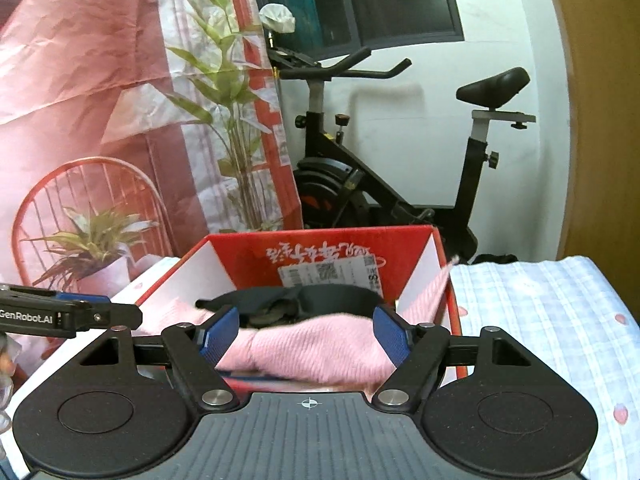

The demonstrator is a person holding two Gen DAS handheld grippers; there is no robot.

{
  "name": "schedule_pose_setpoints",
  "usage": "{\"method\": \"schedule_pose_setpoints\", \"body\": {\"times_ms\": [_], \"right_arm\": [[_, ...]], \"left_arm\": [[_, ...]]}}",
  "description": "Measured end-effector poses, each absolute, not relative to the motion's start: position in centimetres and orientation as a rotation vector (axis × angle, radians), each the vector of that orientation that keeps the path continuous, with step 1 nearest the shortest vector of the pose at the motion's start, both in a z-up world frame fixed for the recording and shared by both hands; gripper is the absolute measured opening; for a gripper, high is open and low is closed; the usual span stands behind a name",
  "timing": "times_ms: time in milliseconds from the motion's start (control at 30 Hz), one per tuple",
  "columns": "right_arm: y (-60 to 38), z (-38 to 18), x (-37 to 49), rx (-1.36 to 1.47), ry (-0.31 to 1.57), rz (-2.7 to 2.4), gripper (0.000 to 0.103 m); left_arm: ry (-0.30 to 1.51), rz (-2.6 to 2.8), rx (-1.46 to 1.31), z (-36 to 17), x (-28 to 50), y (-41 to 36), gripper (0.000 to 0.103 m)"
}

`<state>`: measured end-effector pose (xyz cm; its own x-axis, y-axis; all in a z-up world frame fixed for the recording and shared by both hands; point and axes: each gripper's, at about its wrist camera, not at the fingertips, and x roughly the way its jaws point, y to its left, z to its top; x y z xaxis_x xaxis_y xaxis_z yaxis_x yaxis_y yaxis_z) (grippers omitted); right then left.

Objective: Organize soft objects
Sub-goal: 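Withdraw both grippers and lower them toward the black gloves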

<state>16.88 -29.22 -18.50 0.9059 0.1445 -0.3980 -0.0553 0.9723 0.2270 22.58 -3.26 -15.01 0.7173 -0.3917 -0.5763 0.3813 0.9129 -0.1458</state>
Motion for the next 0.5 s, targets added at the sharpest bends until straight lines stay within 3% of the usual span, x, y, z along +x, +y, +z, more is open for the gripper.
{"method": "schedule_pose_setpoints", "body": {"times_ms": [167, 333, 500], "right_arm": [[-29.0, -18.9, 14.4, 0.212, 0.41, 0.108, 0.07], [-28.7, -19.9, 13.0, 0.215, 0.421, 0.116, 0.065], [-28.4, -21.7, 12.3, 0.224, 0.463, 0.13, 0.058]], "left_arm": [[0.635, -0.447, -0.038, -15.9, 20.5, -2.7, 0.064], [0.682, -0.469, -0.092, -17.3, 19.6, -1.8, 0.046], [0.742, -0.459, -0.114, -19.3, 19.7, -1.4, 0.04]]}}
